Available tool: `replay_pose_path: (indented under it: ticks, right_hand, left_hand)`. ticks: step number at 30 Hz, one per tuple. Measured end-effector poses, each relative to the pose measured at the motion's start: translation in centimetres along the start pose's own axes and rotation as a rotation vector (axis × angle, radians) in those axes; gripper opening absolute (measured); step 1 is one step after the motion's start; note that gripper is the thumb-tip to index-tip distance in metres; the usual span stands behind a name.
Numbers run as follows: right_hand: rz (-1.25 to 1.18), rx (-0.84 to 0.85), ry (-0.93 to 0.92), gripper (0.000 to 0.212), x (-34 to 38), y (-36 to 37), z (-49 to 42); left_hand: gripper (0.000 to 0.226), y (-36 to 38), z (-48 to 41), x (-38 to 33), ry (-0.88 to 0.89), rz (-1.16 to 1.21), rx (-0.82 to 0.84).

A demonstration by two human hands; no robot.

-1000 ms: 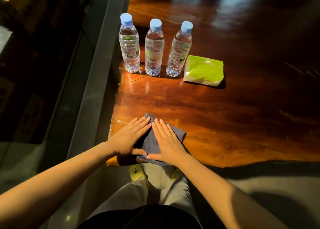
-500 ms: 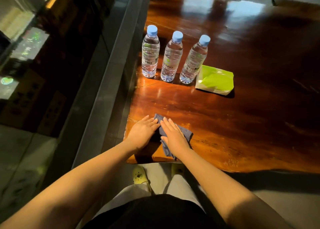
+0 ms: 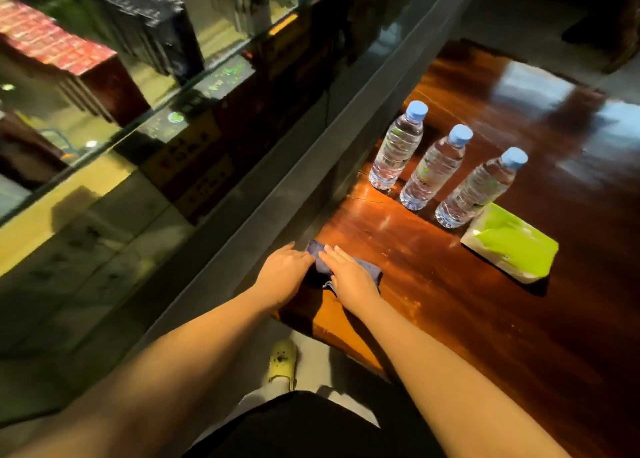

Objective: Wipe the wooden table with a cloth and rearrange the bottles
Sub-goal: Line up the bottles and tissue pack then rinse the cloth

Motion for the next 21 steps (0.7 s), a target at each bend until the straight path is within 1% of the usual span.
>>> replay_pose_path:
  ticks: [3,6,9,10,12,14,15,16,18,19,20,21]
  right_hand:
    - [-0.014,0.004,-0.093,0.048,1.2,-1.3,0.4]
    - [0.052,0.032,-0.233,0.037,2.6,-2.2,0.6]
    - [0.205,0.024,-0.358,0.029,5.0,-2.9,0.6]
    - [0.283,0.012,-0.412,0.029,6.2,-2.9,0.6]
    - [0.383,0.019,-0.515,0.029,9.2,-2.6,1.1]
    - [0.413,0.023,-0.615,0.024,12.5,-1.8,1.6]
    - [0.438,0.031,-0.665,0.024,14.3,-1.4,2.1]
    - [0.450,0.025,-0.726,0.027,16.2,-1.0,2.6]
    - [0.395,0.011,-0.866,0.035,19.6,-0.4,3.7]
    - [0.384,0.037,-0.930,0.037,21.3,-0.1,4.4]
    - [0.382,0.076,-0.997,0.038,23.2,0.7,5.2]
    - [0.392,0.058,-1.062,0.036,25.5,1.3,6.3]
  left_hand:
    - [0.019,-1.1,2.1,-0.9,-0.095,0.079,-0.165]
    - [0.023,-2.2,4.7,-2.2,-0.223,0.111,-0.280]
    - [0.035,-3.3,7.5,-3.0,-0.438,0.126,-0.318]
    - [0.034,-3.5,8.6,-3.0,-0.505,0.163,-0.342]
    - [0.028,-3.9,11.7,-2.7,-0.704,0.266,-0.418]
    - [0.029,-3.8,15.2,-2.6,-0.825,0.261,-0.393]
    - [0.030,-4.0,17.2,-2.7,-0.886,0.229,-0.406]
    - [0.031,-4.2,19.5,-2.6,-0.956,0.237,-0.472]
    - [0.032,-5.0,23.8,-3.2,-1.069,0.205,-0.570]
    - [0.031,-5.1,25.6,-3.7,-1.118,0.162,-0.612]
    - [0.031,-5.1,27.7,-4.4,-1.151,0.137,-0.674]
    - [0.030,-5.3,30.1,-5.2,-1.204,0.136,-0.704]
Point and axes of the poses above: each hand's wrist, its own z-axis away from the middle knuckle, its own y-axis out of the palm, x = y × z, the point moved 3 cm from there along -z, towards the middle knuckle, and after that the axes turned 14 degrees about z, right-handed, at the moved point
